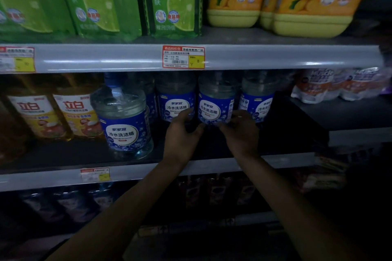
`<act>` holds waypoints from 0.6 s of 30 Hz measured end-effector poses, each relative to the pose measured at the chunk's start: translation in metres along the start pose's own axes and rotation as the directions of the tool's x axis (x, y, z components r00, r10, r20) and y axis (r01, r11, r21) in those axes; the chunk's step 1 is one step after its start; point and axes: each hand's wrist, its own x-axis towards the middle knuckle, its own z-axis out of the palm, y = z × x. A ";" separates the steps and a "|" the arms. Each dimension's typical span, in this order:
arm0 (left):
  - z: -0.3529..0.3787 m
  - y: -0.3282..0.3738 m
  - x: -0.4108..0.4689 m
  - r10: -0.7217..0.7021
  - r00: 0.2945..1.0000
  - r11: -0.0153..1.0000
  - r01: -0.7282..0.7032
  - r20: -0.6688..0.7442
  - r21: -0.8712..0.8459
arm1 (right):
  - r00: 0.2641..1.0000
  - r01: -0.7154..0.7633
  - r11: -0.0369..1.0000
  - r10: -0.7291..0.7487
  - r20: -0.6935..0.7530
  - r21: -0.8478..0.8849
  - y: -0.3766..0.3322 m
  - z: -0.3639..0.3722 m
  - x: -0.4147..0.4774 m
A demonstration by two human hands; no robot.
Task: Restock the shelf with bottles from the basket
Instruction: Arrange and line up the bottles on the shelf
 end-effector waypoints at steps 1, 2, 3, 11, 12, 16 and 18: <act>0.002 0.001 0.001 -0.015 1.000 1.000 0.016 0.017 -0.013 | 1.000 0.003 1.000 -0.003 -0.004 0.007 0.002 -0.001 0.003; 0.003 0.003 0.004 -0.033 0.999 0.999 0.034 0.038 -0.031 | 1.000 0.007 1.000 -0.007 -0.009 0.008 0.004 -0.001 0.005; 0.005 0.004 0.007 -0.053 0.997 0.997 0.056 0.058 -0.048 | 1.000 0.004 1.000 -0.004 -0.015 0.016 0.006 0.000 0.008; 0.030 -0.001 0.032 -0.165 0.986 0.960 0.169 0.036 -0.225 | 0.998 0.042 0.983 -0.034 -0.049 0.177 0.012 0.030 0.025; 0.032 -0.002 0.034 -0.182 0.983 0.950 0.184 0.029 -0.251 | 0.998 0.041 0.980 -0.031 -0.053 0.193 0.013 0.033 0.027; 0.037 -0.006 0.040 -0.234 0.972 0.931 0.219 -0.017 -0.293 | 0.998 0.042 0.962 -0.030 -0.051 0.271 0.019 0.042 0.037; 0.039 -0.003 0.040 -0.287 0.958 0.907 0.266 -0.016 -0.328 | 0.998 0.019 0.952 -0.002 -0.056 0.306 0.019 0.048 0.041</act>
